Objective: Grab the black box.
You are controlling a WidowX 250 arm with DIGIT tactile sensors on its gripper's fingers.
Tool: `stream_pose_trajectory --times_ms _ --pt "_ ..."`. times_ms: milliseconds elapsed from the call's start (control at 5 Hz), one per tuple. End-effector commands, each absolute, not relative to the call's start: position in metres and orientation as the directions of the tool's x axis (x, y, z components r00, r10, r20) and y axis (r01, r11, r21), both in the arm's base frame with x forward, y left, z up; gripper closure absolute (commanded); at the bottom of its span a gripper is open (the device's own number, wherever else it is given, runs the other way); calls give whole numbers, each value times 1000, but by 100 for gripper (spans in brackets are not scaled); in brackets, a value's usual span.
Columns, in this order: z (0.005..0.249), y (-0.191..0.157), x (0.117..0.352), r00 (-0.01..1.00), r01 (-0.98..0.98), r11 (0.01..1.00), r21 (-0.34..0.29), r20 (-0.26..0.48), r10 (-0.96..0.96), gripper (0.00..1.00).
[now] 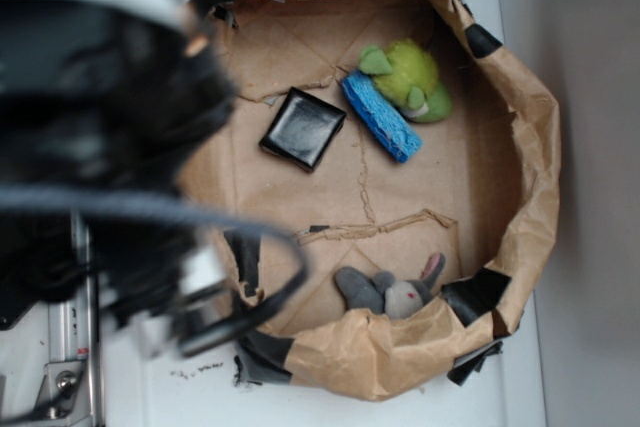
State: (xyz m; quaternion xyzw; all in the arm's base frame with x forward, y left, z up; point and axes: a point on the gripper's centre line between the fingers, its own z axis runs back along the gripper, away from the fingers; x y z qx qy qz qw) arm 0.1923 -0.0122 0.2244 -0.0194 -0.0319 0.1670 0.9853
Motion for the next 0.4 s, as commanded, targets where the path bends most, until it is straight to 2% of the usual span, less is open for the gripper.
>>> stream_pose_trajectory --times_ms 0,200 --pt "181 14 227 708 -705 708 -41 -9 706 0" --pt "149 23 240 638 -770 638 -3 -22 770 0"
